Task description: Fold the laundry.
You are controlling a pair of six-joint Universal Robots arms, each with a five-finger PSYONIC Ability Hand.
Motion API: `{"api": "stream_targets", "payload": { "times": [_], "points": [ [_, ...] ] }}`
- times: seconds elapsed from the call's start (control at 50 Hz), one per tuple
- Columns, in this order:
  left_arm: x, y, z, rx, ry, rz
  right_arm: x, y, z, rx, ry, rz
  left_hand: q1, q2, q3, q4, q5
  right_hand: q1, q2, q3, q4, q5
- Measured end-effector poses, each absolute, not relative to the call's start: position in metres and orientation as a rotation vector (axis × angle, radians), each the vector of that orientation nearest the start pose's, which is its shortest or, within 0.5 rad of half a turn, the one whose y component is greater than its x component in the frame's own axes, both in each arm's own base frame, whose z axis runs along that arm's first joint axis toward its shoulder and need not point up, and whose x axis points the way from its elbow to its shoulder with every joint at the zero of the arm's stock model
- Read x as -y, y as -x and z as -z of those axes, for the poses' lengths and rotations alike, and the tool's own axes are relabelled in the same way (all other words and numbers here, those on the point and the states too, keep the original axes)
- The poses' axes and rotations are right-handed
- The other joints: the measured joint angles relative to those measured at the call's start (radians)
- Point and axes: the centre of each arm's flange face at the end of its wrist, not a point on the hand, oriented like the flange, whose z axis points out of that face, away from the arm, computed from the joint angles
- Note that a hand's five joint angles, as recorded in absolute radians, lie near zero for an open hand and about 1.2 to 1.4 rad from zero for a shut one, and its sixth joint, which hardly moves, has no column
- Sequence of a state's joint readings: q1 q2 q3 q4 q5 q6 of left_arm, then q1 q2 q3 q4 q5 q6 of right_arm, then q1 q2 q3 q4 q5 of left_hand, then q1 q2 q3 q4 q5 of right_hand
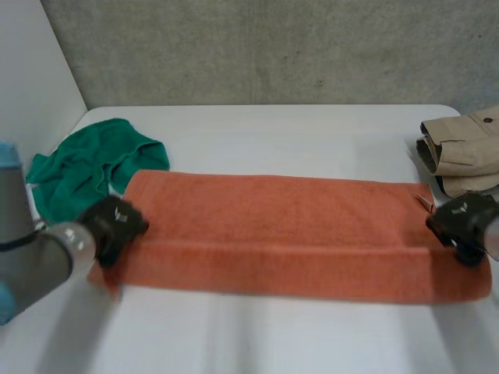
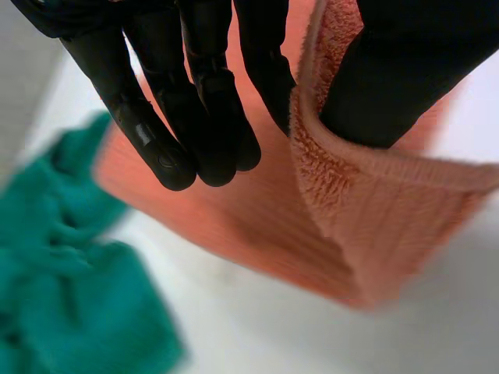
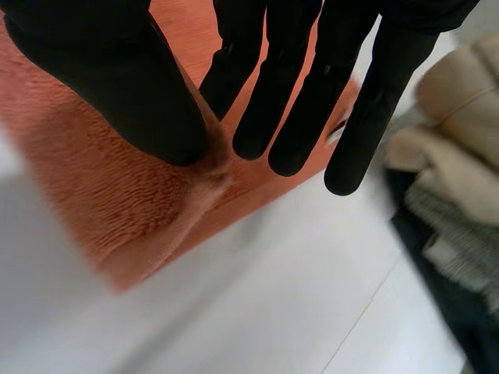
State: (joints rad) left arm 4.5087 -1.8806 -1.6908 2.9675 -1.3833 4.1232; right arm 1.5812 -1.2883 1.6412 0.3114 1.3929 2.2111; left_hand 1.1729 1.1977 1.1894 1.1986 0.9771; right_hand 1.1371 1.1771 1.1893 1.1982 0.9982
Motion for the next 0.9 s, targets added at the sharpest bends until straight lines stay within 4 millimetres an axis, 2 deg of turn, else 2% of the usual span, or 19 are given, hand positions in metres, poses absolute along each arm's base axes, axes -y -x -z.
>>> {"api": "stream_targets", "payload": {
  "times": [0.12, 0.2, 0.32, 0.4, 0.46, 0.5, 0.52, 0.54, 0.56, 0.6, 0.62, 0.66, 0.68, 0.76, 0.82, 0.9],
  "points": [
    [0.329, 0.239, -0.181, -1.870, -1.399, 1.683, 0.332, -0.167, -0.172, -2.622, 1.397, 1.785, 0.000, 0.000, 0.000, 0.001, 0.000, 0.000, 0.000, 0.000, 0.000, 0.000],
    [0.368, 0.259, -0.177, -1.736, -1.330, 1.838, 0.355, -0.174, -0.164, -2.582, 1.356, 1.947, 0.000, 0.000, 0.000, 0.001, 0.000, 0.000, 0.000, 0.000, 0.000, 0.000],
    [0.409, 0.282, -0.154, -1.620, -1.304, 1.950, 0.385, -0.184, -0.152, -2.488, 1.321, 2.153, 0.000, 0.000, 0.000, 0.001, 0.000, 0.000, 0.000, 0.000, 0.000, 0.000],
    [0.425, 0.291, -0.139, -1.586, -1.302, 1.981, 0.400, -0.189, -0.146, -2.417, 1.293, 2.270, 0.000, 0.000, 0.000, 0.001, 0.000, 0.000, 0.000, 0.006, 0.000, 0.004],
    [0.432, 0.296, -0.128, -1.577, -1.304, 1.990, 0.410, -0.192, -0.142, -2.358, 1.265, 2.357, 0.000, 0.000, 0.000, 0.001, 0.000, 0.000, 0.000, 0.008, 0.003, 0.004],
    [0.434, 0.299, -0.123, -1.578, -1.307, 1.992, 0.415, -0.195, -0.138, -2.319, 1.245, 2.405, 0.000, 0.000, 0.000, 0.001, 0.000, -0.206, -0.232, -0.223, -0.224, -0.205],
    [0.434, 0.300, -0.120, -1.580, -1.309, 1.992, 0.418, -0.197, -0.136, -2.301, 1.236, 2.425, 0.000, -0.001, 0.000, 0.001, 0.000, -0.389, -0.418, -0.399, -0.397, -0.410],
    [0.434, 0.300, -0.119, -1.582, -1.311, 1.992, 0.419, -0.198, -0.136, -2.295, 1.233, 2.432, -0.032, -0.027, -0.025, -0.025, -0.021, -0.470, -0.497, -0.456, -0.454, -0.471],
    [0.433, 0.301, -0.117, -1.587, -1.314, 1.993, 0.421, -0.201, -0.132, -2.280, 1.224, 2.448, -0.303, -0.297, -0.289, -0.274, -0.250, -0.708, -0.715, -0.675, -0.681, -0.716],
    [0.432, 0.302, -0.116, -1.593, -1.313, 1.997, 0.423, -0.204, -0.128, -2.278, 1.216, 2.455, -0.555, -0.512, -0.480, -0.492, -0.464, -0.893, -0.928, -0.914, -0.913, -0.915],
    [0.431, 0.302, -0.116, -1.595, -1.312, 2.000, 0.423, -0.205, -0.126, -2.283, 1.213, 2.454, -0.798, -0.725, -0.690, -0.709, -0.678, -0.908, -0.951, -0.939, -0.942, -0.937],
    [0.430, 0.302, -0.118, -1.598, -1.305, 2.009, 0.423, -0.206, -0.125, -2.297, 1.205, 2.450, -0.970, -0.927, -0.905, -0.927, -0.870, -0.912, -0.971, -0.978, -0.977, -0.958],
    [0.429, 0.302, -0.120, -1.598, -1.297, 2.018, 0.422, -0.206, -0.124, -2.313, 1.197, 2.443, -0.982, -0.964, -0.953, -0.972, -0.910, -0.912, -0.972, -0.984, -0.985, -0.959],
    [0.424, 0.299, -0.132, -1.602, -1.264, 2.053, 0.416, -0.206, -0.126, -2.359, 1.170, 2.416, -0.982, -0.994, -0.980, -0.998, -0.926, -0.912, -0.972, -0.984, -0.986, -0.959],
    [0.415, 0.293, -0.148, -1.635, -1.229, 2.093, 0.403, -0.206, -0.133, -2.402, 1.124, 2.364, -0.982, -0.994, -0.980, -0.998, -0.926, -0.912, -0.972, -0.984, -0.986, -0.959],
    [0.406, 0.286, -0.157, -1.687, -1.218, 2.108, 0.391, -0.206, -0.138, -2.414, 1.092, 2.327, -0.982, -0.994, -0.980, -0.998, -0.926, -0.912, -0.972, -0.984, -0.986, -0.959]
  ]
}}
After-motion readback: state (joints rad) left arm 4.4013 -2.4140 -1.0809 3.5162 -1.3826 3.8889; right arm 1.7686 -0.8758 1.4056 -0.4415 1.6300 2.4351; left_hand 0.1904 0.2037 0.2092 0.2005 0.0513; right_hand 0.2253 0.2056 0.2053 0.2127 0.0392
